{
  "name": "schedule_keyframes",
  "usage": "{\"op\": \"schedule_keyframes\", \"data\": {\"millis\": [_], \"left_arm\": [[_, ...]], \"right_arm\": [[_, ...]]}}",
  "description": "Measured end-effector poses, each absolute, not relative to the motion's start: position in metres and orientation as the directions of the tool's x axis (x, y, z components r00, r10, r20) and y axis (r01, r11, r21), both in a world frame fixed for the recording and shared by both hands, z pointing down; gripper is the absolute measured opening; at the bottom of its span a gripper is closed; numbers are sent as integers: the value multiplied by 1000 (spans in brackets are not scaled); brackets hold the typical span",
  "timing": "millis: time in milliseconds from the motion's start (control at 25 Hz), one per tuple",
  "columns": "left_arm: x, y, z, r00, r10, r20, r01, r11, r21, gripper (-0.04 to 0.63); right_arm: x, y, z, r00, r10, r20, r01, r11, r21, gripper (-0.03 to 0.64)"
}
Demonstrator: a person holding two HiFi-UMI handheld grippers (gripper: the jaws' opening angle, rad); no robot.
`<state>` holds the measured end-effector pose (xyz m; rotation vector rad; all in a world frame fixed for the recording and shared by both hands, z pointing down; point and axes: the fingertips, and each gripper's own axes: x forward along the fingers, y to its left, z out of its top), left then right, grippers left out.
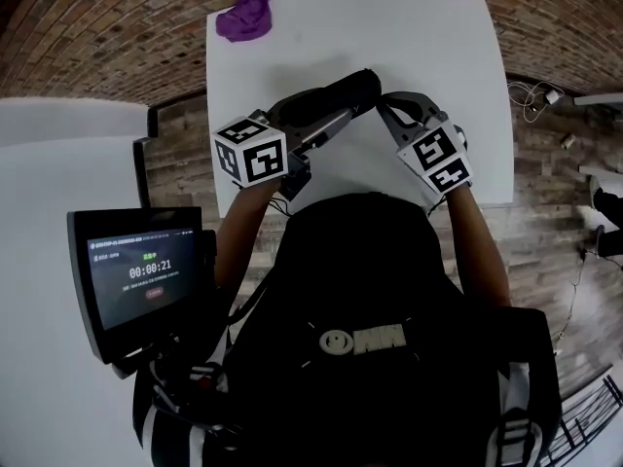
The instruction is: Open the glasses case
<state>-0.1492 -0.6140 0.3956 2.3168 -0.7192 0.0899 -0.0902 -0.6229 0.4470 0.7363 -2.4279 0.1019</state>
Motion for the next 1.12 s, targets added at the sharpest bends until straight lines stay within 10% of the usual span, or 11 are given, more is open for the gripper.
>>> {"op": "schedule_keyframes", "data": {"millis": [640,1120], "left_arm": [[-145,-593,408,892,-330,308,-451,-663,598,275],[-133,-566,431,857,-127,499,-400,-776,489,272]], "right_arm": [[-82,-634,422,-551,-600,580,-253,783,569,12],[-96,-605,419,-543,-577,611,200,618,761,12]]}}
